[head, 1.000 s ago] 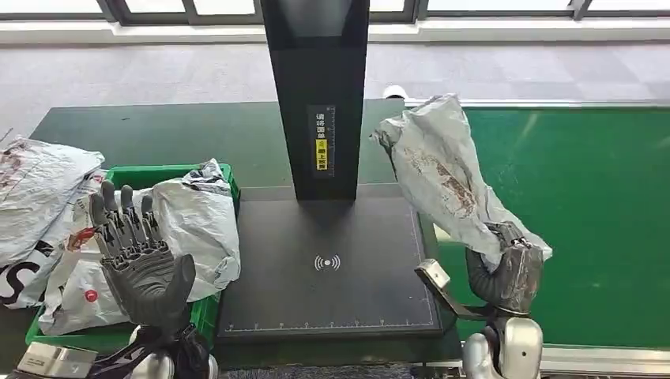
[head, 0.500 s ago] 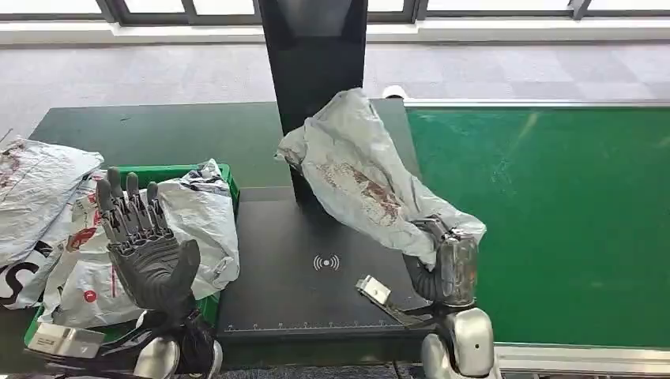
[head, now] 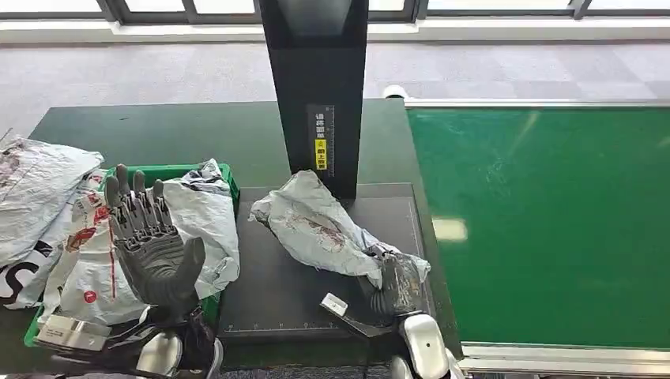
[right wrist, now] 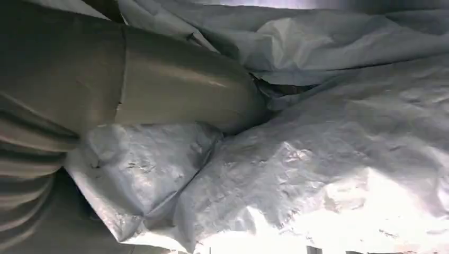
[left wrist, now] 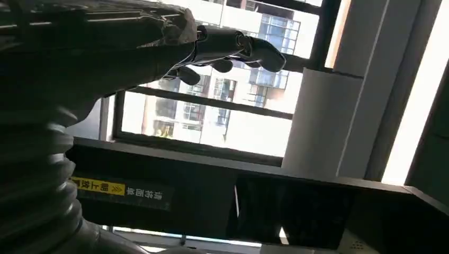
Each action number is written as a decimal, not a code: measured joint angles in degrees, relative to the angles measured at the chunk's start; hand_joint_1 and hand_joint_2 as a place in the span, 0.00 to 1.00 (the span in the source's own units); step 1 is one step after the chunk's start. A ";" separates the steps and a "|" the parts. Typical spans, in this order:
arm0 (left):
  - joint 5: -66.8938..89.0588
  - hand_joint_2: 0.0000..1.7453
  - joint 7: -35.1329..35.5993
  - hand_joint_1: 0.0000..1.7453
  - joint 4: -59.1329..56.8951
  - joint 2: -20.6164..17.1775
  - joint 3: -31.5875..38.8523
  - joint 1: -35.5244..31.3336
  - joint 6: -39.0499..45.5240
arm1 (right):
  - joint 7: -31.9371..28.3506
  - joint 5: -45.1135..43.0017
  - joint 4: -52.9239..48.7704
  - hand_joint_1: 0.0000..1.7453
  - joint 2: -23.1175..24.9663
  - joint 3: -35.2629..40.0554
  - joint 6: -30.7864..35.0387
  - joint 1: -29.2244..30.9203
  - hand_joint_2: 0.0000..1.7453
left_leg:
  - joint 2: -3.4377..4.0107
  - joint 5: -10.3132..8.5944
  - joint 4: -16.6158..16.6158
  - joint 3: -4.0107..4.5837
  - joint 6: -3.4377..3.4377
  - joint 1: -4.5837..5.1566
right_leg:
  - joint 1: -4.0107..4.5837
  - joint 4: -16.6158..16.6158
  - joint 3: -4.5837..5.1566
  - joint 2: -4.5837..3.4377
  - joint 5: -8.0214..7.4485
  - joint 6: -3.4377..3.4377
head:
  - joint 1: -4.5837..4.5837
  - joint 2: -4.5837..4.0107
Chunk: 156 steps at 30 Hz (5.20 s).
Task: Moved the parcel from conveyor to table for the left to box.
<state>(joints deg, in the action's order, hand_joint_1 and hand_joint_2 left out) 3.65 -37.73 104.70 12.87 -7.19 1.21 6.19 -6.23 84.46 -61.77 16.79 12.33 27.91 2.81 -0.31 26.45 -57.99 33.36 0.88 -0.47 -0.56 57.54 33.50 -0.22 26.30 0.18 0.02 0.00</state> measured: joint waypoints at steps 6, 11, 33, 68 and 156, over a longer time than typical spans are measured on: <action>0.04 1.00 0.00 0.00 -0.46 -0.31 -0.72 -0.25 0.00 | 3.48 0.28 1.64 0.00 -0.66 0.26 -0.48 0.30 1.00 | 0.00 0.00 0.00 0.00 0.00 0.00 | 0.00 0.00 0.00 0.00 0.00 0.00 | 0.00 0.00; 0.76 1.00 0.00 0.00 -0.46 -0.35 -0.77 0.00 0.11 | 4.46 0.24 1.27 0.00 -0.96 0.29 1.76 -0.03 0.00 | 0.00 0.00 0.00 0.00 0.00 0.00 | 0.00 0.00 0.00 0.00 0.00 0.00 | 0.00 0.00; 1.44 1.00 0.00 0.00 -0.46 -0.33 -1.68 0.45 2.25 | -20.41 -15.93 -21.48 0.00 0.94 -2.21 12.17 -7.22 0.00 | 0.02 0.02 0.00 -0.03 0.02 0.00 | 0.00 0.00 -0.01 -0.01 0.00 -0.01 | 0.00 0.00; 62.23 1.00 22.05 0.00 -57.58 1.40 -16.77 -21.00 12.17 | -33.90 -39.19 -44.06 0.00 1.75 -3.34 12.00 -5.66 1.00 | 0.02 -0.16 -0.02 -0.02 -0.11 0.09 | -0.05 0.00 -0.07 0.00 -0.23 0.01 | 0.00 0.00; 62.22 1.00 3.23 1.00 12.04 3.45 -3.09 -11.59 33.88 | -33.90 -39.50 -42.92 0.00 1.70 -3.63 12.04 -4.55 1.00 | -0.10 -0.16 0.01 0.06 -0.12 0.25 | -0.11 0.12 0.04 0.15 -0.02 0.03 | -0.11 0.00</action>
<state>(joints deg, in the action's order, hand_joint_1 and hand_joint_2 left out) 65.87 -34.49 116.74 16.33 -10.28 -10.39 40.06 -40.13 44.96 -104.70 18.49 8.70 39.95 -1.74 -0.41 26.29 -57.98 33.42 0.76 -0.22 -0.67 57.66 33.54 -0.07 26.28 0.21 -0.09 0.00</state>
